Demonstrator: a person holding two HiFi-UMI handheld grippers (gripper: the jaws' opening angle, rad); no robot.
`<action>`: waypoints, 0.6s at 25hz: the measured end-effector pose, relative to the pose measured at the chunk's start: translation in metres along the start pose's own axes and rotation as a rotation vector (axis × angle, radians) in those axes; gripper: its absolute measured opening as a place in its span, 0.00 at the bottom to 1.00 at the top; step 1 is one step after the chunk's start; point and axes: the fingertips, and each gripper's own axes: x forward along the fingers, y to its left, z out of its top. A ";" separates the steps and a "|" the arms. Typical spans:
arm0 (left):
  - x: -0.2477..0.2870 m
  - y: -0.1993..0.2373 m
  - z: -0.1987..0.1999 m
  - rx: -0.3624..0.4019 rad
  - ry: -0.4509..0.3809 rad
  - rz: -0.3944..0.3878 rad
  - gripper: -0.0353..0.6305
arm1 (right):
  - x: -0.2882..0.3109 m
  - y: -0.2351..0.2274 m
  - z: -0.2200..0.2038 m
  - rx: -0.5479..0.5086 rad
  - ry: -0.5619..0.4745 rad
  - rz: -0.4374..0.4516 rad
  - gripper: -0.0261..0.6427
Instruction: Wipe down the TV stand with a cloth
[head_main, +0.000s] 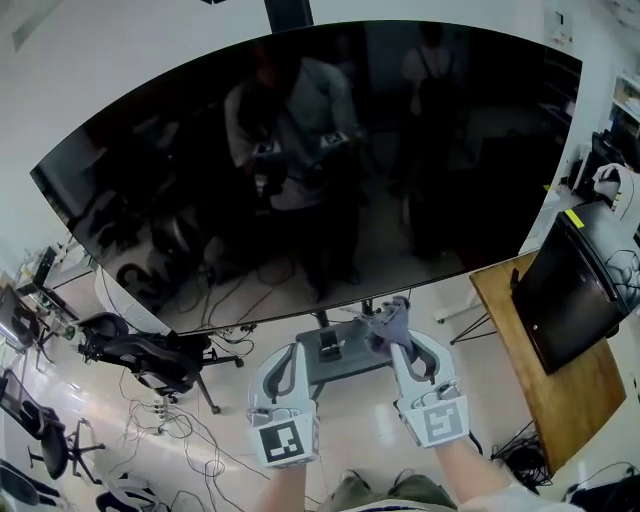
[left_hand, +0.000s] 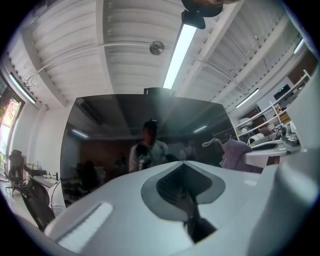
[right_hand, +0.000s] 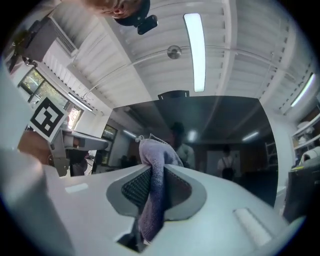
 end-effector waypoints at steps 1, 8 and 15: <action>-0.002 0.003 0.010 0.003 0.002 -0.002 0.18 | -0.002 0.005 0.009 -0.001 0.015 0.000 0.13; -0.028 0.023 0.077 -0.023 -0.026 -0.048 0.19 | -0.021 0.022 0.089 -0.034 -0.065 -0.052 0.13; -0.202 0.007 0.081 0.002 -0.067 -0.026 0.18 | -0.180 0.088 0.105 -0.066 -0.116 -0.071 0.13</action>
